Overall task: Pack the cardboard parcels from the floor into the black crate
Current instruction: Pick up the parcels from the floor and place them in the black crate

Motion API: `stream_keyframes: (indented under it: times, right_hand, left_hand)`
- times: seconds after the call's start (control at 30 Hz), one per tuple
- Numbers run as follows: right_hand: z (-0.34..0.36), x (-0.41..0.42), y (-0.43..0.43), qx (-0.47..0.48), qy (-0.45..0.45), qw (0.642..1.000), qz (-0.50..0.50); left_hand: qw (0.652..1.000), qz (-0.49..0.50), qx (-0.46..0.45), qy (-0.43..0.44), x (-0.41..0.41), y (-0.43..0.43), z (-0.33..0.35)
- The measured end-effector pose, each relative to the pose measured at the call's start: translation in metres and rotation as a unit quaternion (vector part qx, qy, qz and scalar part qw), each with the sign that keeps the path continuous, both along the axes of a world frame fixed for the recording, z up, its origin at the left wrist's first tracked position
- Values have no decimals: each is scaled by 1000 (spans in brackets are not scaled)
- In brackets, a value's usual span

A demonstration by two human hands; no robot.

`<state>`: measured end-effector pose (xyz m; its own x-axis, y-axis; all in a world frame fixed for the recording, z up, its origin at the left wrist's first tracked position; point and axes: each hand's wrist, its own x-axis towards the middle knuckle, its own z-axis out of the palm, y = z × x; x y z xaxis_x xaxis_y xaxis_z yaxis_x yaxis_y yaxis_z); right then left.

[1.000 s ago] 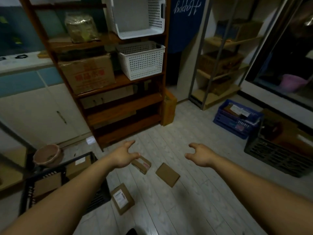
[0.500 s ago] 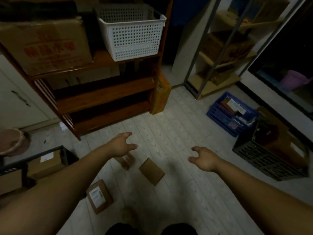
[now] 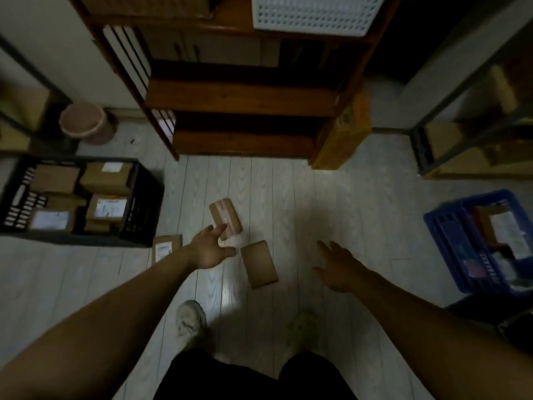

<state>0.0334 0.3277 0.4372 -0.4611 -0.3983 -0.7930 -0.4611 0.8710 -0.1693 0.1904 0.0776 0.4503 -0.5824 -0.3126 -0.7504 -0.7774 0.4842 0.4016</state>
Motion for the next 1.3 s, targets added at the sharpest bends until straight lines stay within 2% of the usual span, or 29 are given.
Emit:
stream_keyframes:
  times: [0.07,0.3,0.4,0.63,0.83,0.97,1.1,1.2,1.3]
  right_hand:
    - [-33,-12,14,31,-14,999,22]
    - [-199,-16,22,26,-58,997,-34]
    - [-273,-10,13,15,-64,997,-38]
    - [-467,6,-27,-51,-73,994,-60]
    - [-587,12,-58,-74,-43,994,-69]
    - [-626,28,-59,-80,-38,989,-121]
    - [-628,42,-52,-128,-70,970,-194]
    - [-601,38,-54,-160,-95,952,-241]
    - [-539,30,-55,-181,-102,944,-258]
  left_hand:
    - [999,19,-4,-39,4,23,-36]
    - [994,63,17,-93,3,62,-204]
    - [992,88,30,-81,1,61,-277]
    - [959,272,77,-38,11,51,-468]
    - [935,344,84,-12,4,57,-580]
    - [923,368,110,14,-5,80,-617]
    - [897,414,153,31,-5,86,-622]
    - [896,410,164,47,-8,80,-595]
    - [915,374,140,59,-9,75,-538]
